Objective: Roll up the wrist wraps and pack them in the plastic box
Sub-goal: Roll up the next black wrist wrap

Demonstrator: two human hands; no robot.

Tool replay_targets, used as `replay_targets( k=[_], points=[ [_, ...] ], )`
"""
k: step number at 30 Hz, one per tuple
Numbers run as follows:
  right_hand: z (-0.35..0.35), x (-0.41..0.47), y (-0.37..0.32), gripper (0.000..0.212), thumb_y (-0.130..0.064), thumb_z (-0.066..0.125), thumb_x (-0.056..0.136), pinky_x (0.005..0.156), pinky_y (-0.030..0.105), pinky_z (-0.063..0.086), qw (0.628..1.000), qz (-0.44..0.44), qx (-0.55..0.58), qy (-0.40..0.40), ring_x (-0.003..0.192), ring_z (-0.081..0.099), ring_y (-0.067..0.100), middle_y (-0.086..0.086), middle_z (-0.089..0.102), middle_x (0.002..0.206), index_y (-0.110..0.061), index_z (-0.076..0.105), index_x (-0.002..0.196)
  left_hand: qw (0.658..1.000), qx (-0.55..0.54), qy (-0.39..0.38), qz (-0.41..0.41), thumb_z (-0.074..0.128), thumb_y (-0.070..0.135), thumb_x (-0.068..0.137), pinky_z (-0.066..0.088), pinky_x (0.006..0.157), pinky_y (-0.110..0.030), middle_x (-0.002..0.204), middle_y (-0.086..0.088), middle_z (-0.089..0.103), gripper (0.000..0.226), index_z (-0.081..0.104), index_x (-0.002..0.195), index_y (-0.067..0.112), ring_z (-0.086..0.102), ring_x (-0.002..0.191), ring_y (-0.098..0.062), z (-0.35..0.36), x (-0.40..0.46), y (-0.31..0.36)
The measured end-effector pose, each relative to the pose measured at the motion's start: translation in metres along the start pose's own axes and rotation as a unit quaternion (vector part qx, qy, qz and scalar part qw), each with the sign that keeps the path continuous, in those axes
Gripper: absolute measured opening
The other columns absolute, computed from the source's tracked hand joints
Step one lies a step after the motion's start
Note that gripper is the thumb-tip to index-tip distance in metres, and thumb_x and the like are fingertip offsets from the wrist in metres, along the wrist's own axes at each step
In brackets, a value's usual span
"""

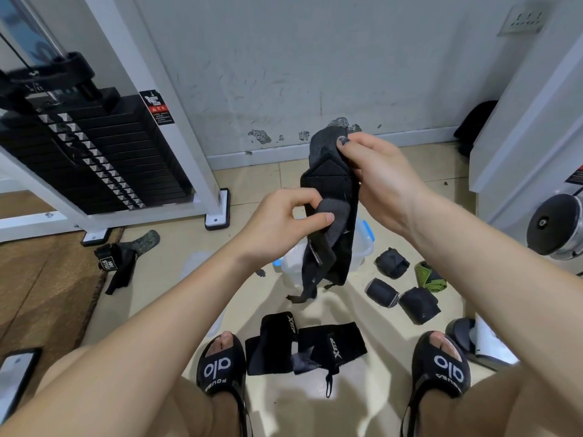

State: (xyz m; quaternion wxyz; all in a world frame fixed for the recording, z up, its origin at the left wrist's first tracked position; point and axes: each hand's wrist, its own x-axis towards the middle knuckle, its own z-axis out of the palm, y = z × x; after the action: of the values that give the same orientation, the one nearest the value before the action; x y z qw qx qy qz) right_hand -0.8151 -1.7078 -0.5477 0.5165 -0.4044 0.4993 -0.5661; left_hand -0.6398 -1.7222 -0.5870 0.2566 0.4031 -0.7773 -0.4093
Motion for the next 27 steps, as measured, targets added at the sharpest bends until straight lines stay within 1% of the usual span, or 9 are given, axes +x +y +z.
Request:
replay_targets(
  k=[2,5,7,10,14,19,22,25,27],
  points=[
    [0.002,-0.001,-0.002,0.020,-0.014,0.053,0.105,0.071,0.029,0.052,1.000,-0.002,0.022,-0.007,0.073,0.062,0.016,0.003,0.065,0.077,-0.012,0.064,0.089,1.000,-0.026,0.013,-0.002,0.072,0.024,0.092,0.051,0.087,-0.052,0.088,-0.019,0.065,0.020,0.066,0.083,0.007,0.064,0.089,-0.036,0.002,0.002,-0.001],
    [0.005,0.000,-0.003,0.015,-0.017,0.053,0.106,0.074,0.028,0.055,0.999,-0.002,0.038,0.016,0.073,0.065,0.011,-0.003,0.067,0.077,-0.015,0.064,0.096,0.998,-0.050,0.039,-0.007,0.072,0.026,0.091,0.047,0.071,-0.041,0.086,-0.024,0.062,0.024,0.067,0.084,0.004,0.057,0.074,-0.033,0.003,0.003,0.000],
    [0.001,0.001,0.001,0.006,-0.030,0.057,0.103,0.092,0.036,0.057,0.996,0.004,-0.057,0.070,0.089,0.067,0.013,-0.004,0.068,0.091,-0.026,0.061,0.102,0.996,-0.062,0.059,-0.011,0.073,0.023,0.092,0.043,0.070,-0.036,0.086,-0.022,0.063,0.021,0.069,0.084,0.005,0.053,0.072,-0.025,0.002,0.004,0.001],
    [-0.003,-0.009,0.010,0.026,-0.050,0.065,0.086,0.101,0.044,0.052,0.969,0.034,-0.208,0.132,0.103,0.065,0.017,-0.006,0.064,0.101,-0.028,0.056,0.098,0.990,-0.096,0.106,-0.018,0.074,0.016,0.093,0.046,0.075,-0.035,0.090,-0.022,0.067,0.017,0.071,0.085,0.002,0.056,0.077,-0.017,0.000,0.007,0.002],
    [0.006,-0.024,0.022,0.039,-0.054,0.070,0.081,0.098,0.042,0.054,0.966,0.086,-0.241,0.034,0.098,0.068,0.019,0.006,0.073,0.102,-0.019,0.062,0.097,0.974,-0.170,0.146,-0.039,0.074,0.016,0.093,0.045,0.077,-0.038,0.083,-0.021,0.065,0.021,0.070,0.087,-0.004,0.056,0.080,-0.019,-0.004,0.013,0.001],
    [0.009,-0.032,0.027,0.032,-0.038,0.072,0.092,0.073,0.020,0.045,0.965,0.077,-0.252,0.002,0.086,0.060,0.009,0.008,0.069,0.103,-0.018,0.060,0.113,0.951,-0.243,0.176,-0.076,0.073,0.013,0.094,0.054,0.082,-0.043,0.084,-0.014,0.066,0.026,0.064,0.088,-0.011,0.060,0.080,-0.022,-0.006,0.014,0.006],
    [0.008,-0.030,0.029,0.034,-0.030,0.076,0.090,0.079,0.021,0.048,0.970,0.040,-0.239,0.014,0.092,0.062,0.013,0.010,0.067,0.114,-0.021,0.059,0.118,0.938,-0.280,0.180,-0.094,0.071,0.010,0.096,0.058,0.091,-0.048,0.091,-0.018,0.066,0.027,0.062,0.095,-0.016,0.063,0.085,-0.025,-0.008,0.014,0.010],
    [0.007,-0.028,0.031,0.030,-0.026,0.078,0.088,0.090,0.027,0.051,0.971,0.015,-0.238,0.005,0.099,0.064,0.019,0.007,0.064,0.114,-0.022,0.062,0.113,0.931,-0.308,0.166,-0.108,0.069,0.010,0.097,0.057,0.086,-0.039,0.093,-0.017,0.063,0.014,0.065,0.097,-0.004,0.063,0.085,-0.023,-0.011,0.014,0.014],
    [0.007,-0.026,0.031,0.029,-0.022,0.079,0.087,0.085,0.024,0.052,0.975,0.010,-0.221,-0.006,0.091,0.062,0.016,0.005,0.062,0.108,-0.021,0.061,0.109,0.928,-0.321,0.153,-0.112,0.068,0.011,0.098,0.057,0.082,-0.035,0.093,-0.015,0.064,0.012,0.064,0.094,0.001,0.064,0.084,-0.020,-0.013,0.014,0.016]
  ],
)
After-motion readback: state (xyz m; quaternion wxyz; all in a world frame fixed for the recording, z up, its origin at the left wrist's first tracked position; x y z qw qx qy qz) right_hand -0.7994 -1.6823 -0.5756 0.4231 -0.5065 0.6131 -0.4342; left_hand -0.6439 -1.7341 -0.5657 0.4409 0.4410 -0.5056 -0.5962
